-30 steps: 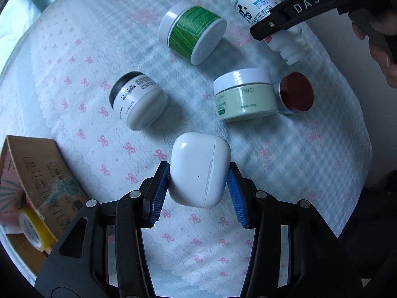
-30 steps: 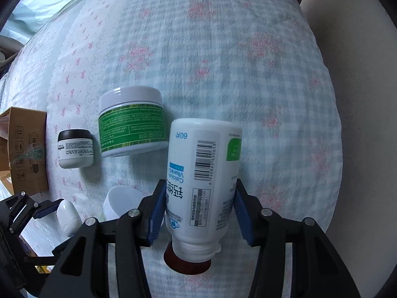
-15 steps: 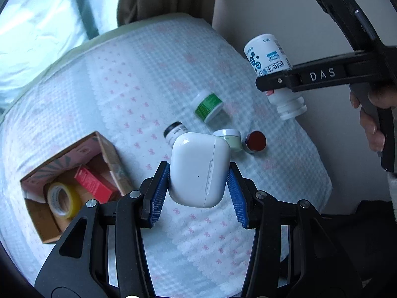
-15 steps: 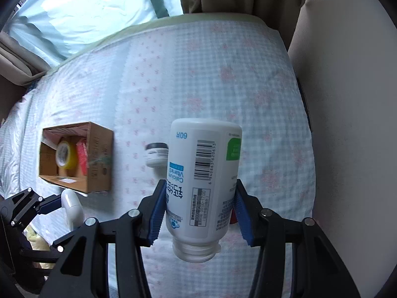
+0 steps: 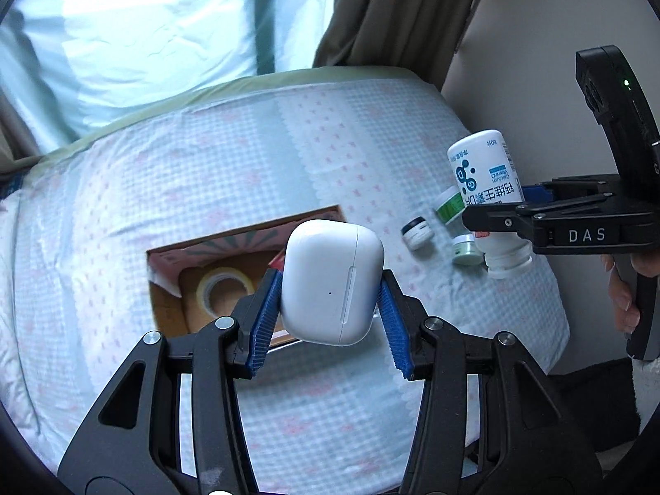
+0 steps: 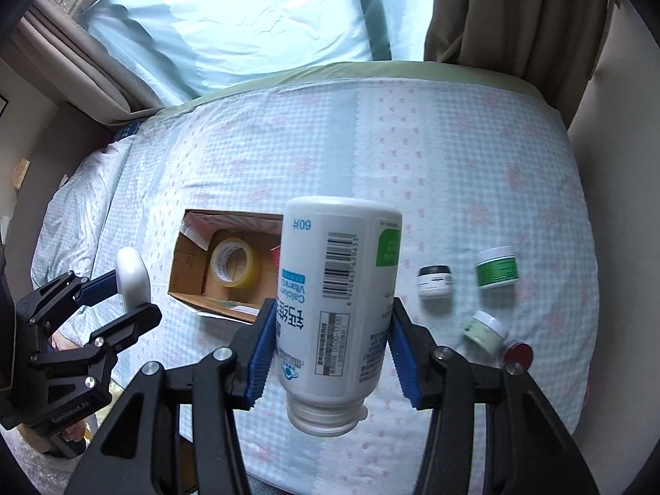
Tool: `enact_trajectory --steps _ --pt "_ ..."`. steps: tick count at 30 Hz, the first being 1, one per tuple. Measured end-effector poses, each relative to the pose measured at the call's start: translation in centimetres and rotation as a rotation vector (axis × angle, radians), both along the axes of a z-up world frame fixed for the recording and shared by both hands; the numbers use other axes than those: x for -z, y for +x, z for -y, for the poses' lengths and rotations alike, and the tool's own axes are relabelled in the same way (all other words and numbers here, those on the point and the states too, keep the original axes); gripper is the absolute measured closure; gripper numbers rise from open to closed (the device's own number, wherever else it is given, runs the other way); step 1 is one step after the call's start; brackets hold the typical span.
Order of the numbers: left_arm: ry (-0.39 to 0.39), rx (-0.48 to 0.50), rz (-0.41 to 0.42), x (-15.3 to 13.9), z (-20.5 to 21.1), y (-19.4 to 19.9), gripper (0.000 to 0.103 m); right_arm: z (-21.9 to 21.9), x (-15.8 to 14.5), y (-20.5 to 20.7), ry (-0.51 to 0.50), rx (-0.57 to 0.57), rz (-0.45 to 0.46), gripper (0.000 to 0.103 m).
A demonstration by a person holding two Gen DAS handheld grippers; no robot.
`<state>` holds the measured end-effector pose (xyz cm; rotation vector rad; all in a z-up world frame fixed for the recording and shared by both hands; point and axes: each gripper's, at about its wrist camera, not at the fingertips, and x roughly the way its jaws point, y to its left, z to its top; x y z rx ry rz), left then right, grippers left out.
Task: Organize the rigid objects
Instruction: 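Carry the earbud case and pill bottle over the cardboard box with both tools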
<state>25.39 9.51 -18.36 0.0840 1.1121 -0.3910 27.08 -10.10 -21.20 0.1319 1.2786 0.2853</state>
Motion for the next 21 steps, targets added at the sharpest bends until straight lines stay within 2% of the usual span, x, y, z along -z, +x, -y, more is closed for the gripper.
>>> enact_trajectory --steps 7,11,16,21 --pt "0.061 -0.022 -0.059 4.9 -9.3 2.8 0.06 -8.5 5.8 2.2 0.05 0.024 -0.097 0.056" --pt "0.079 -0.01 -0.11 9.0 -12.4 4.7 0.06 -11.8 9.9 3.6 0.084 0.055 -0.163 0.056" --pt "0.095 0.021 -0.173 14.9 -13.6 6.9 0.06 -14.1 15.1 5.3 0.109 0.116 -0.227 0.056" --pt "0.122 0.071 -0.217 20.0 -12.7 8.0 0.06 -15.6 19.1 6.0 0.074 0.101 -0.247 0.056"
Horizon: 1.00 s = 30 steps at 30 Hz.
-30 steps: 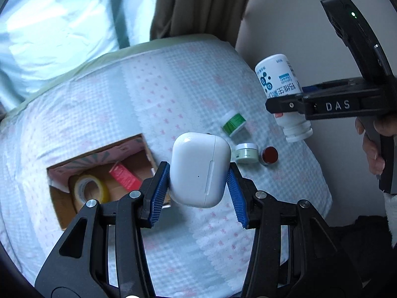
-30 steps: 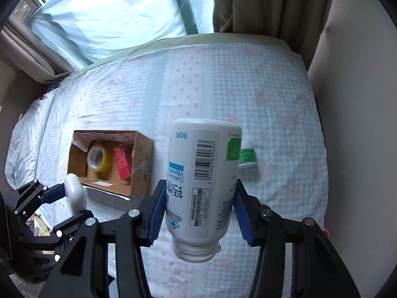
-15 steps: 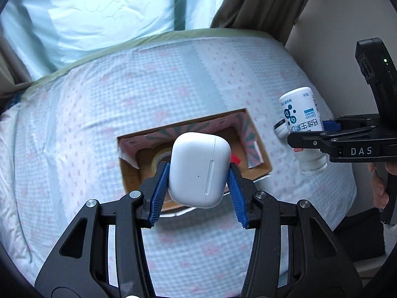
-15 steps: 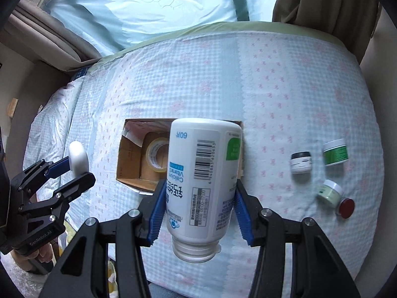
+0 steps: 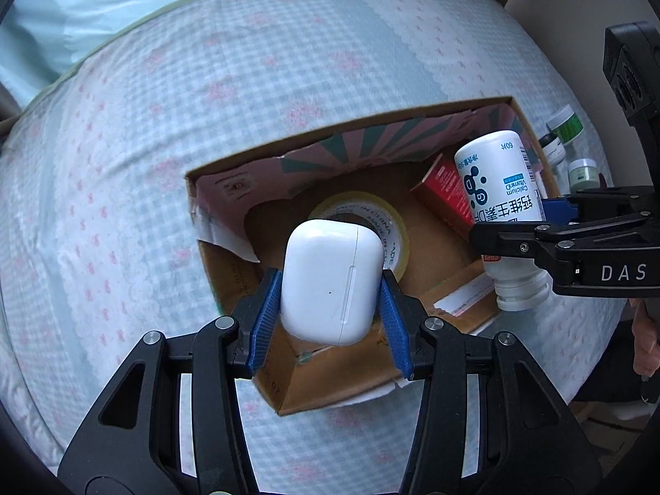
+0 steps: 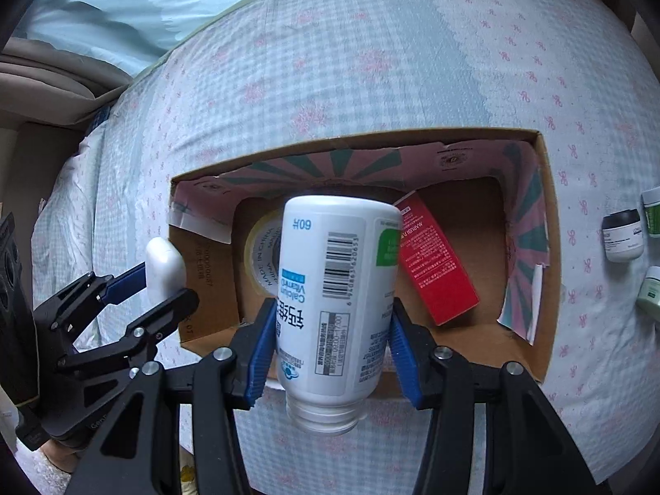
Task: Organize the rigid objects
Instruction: 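Carry the earbud case and pill bottle over the cardboard box with both tools, then release the earbud case into the tape roll and the pill bottle into the box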
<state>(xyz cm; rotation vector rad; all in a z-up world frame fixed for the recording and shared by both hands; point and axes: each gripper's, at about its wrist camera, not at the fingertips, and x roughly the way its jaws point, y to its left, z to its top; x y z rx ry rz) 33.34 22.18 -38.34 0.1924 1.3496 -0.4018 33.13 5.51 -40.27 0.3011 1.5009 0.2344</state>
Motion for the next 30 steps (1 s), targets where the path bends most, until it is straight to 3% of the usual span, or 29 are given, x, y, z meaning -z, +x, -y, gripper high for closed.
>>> enact_trajectory --steps 5,13,14,15,16,22,30 --pt "-0.01 0.031 -0.033 2.8 1.5 0.8 0.06 0.1 2.5 -0.1 -0.004 -0.01 -0.024 0.056" --pt "0.023 0.074 -0.042 3.9 2.4 1.4 0.056 0.5 3.6 0.4 0.041 0.005 -0.014 0.053" --pt "0.026 0.075 -0.045 3.9 2.4 1.4 0.051 0.6 3.4 0.4 0.045 0.017 -0.006 0.048" --pt "0.031 0.071 -0.047 3.8 2.4 1.4 0.02 0.7 3.3 0.4 0.038 0.024 0.0 0.025" --pt "0.035 0.067 -0.048 3.7 2.3 1.5 0.002 0.8 3.1 0.3 0.025 0.026 0.015 0.0" --pt "0.017 0.017 -0.073 3.6 0.5 0.7 0.0 1.7 2.5 -0.9 -0.031 0.029 0.015 0.0" --pt "0.02 0.003 -0.058 1.8 -0.3 -0.9 0.0 2.0 1.0 -1.7 -0.025 0.051 0.031 0.0"
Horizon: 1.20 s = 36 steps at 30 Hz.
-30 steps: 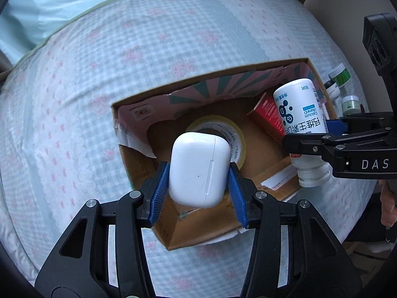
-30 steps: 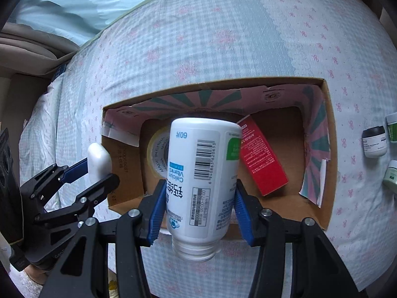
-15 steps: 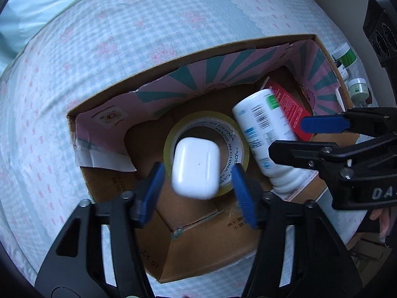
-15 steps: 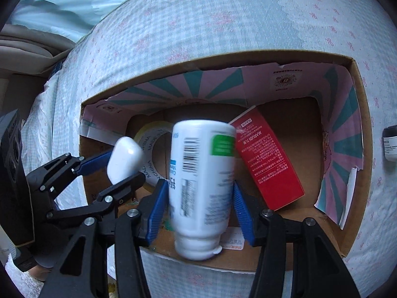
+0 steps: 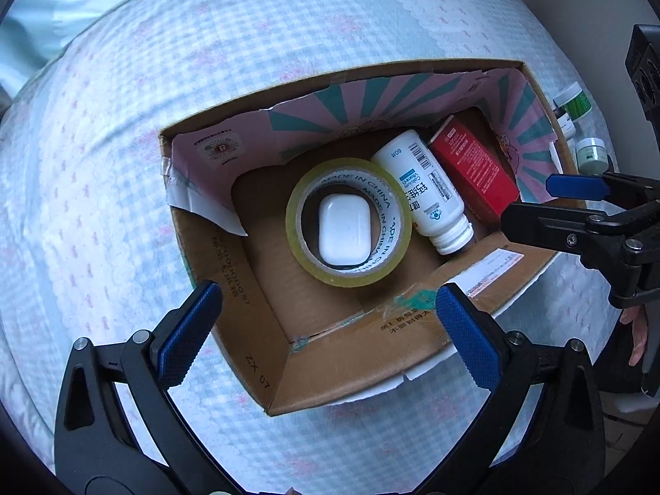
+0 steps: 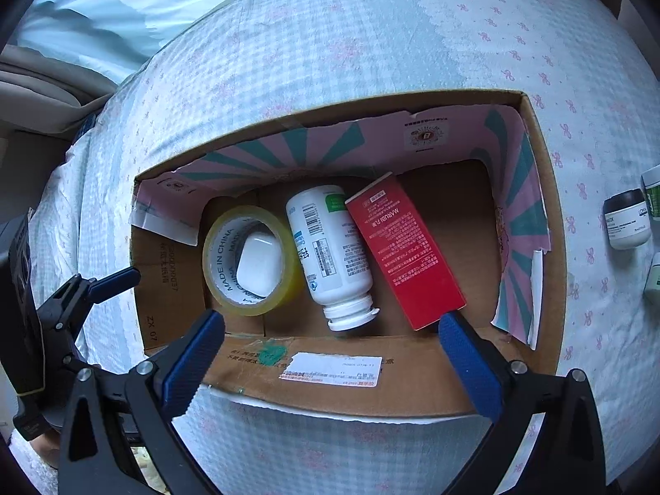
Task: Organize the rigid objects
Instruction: 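Release the earbud case into the tape roll and the pill bottle into the box, then grasp the L'Oreal jar with the left tool while the right tool grasps the pale green TWG jar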
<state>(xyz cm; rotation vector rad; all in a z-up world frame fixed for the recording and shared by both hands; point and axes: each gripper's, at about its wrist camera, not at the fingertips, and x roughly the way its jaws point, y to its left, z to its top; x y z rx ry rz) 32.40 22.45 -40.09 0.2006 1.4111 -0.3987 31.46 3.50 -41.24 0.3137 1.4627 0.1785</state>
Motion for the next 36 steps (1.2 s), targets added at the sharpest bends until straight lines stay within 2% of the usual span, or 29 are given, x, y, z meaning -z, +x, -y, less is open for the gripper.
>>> enact_trajectory --steps 11,16,21,28,31,36 --pt "-0.017 -0.036 0.067 -5.7 -0.6 -3.1 0.0 -1.3 -4.3 -2.5 -0.034 -0.022 0.034 0.0" --pt "-0.034 -0.069 0.119 -9.6 -0.5 -6.0 0.0 -1.4 -8.9 -5.3 -0.082 -0.064 0.107 0.0" --pt "-0.028 -0.094 0.209 -14.2 0.3 -9.2 0.0 0.3 -14.1 -8.2 -0.13 -0.042 0.189 0.0" --pt "-0.077 -0.078 0.325 -19.4 4.3 -13.0 0.0 5.2 -18.9 -13.5 -0.232 0.019 0.286 0.0" --pt "-0.057 -0.056 0.349 -20.4 7.1 -13.9 0.0 7.9 -20.0 -15.6 -0.3 0.055 0.311 0.0" --pt "-0.061 0.017 0.391 -21.0 12.7 -14.5 0.0 13.0 -21.7 -18.2 -0.331 0.14 0.339 0.0"
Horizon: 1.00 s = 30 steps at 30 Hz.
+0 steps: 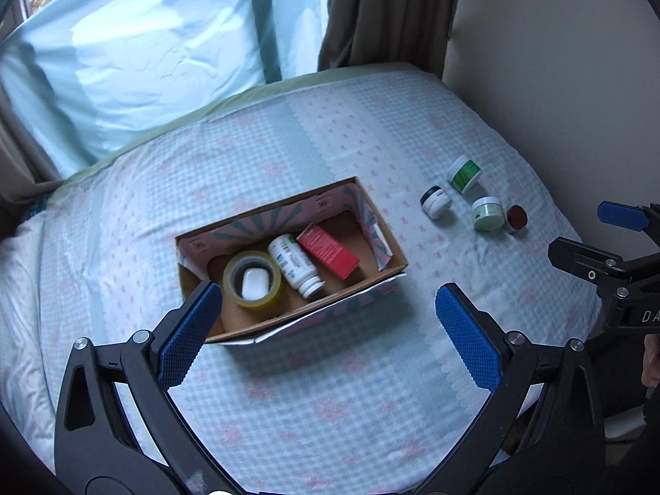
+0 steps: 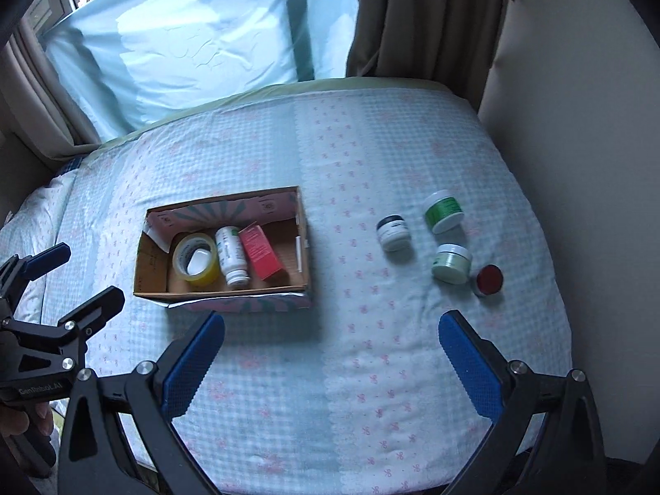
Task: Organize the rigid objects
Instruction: 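Grasp the L'Oreal jar with the left tool while the right tool grasps the pale green TWG jar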
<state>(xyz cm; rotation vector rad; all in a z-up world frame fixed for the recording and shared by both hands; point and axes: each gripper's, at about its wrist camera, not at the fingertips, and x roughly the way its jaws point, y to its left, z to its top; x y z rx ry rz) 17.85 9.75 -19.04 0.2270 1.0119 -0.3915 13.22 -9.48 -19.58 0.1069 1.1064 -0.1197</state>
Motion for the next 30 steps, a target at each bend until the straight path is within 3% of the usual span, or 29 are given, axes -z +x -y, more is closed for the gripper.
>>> enact_trajectory --steps 7,14,20,30 --pt "0.003 0.07 -0.054 1.2 6.8 1.9 0.0 6.4 -0.1 -1.4 -0.004 0.108 0.023 0.0" --pt "0.064 0.191 -0.099 3.7 14.0 5.0 0.0 12.0 2.9 -0.5 0.07 0.211 -0.02 0.0" --pt "0.158 0.3 -0.133 8.2 20.2 8.1 0.0 16.5 7.2 1.0 0.158 0.331 -0.064 0.0" --pt "0.242 0.414 -0.232 17.6 26.0 12.2 0.0 21.6 16.9 3.4 0.378 0.518 -0.134 0.0"
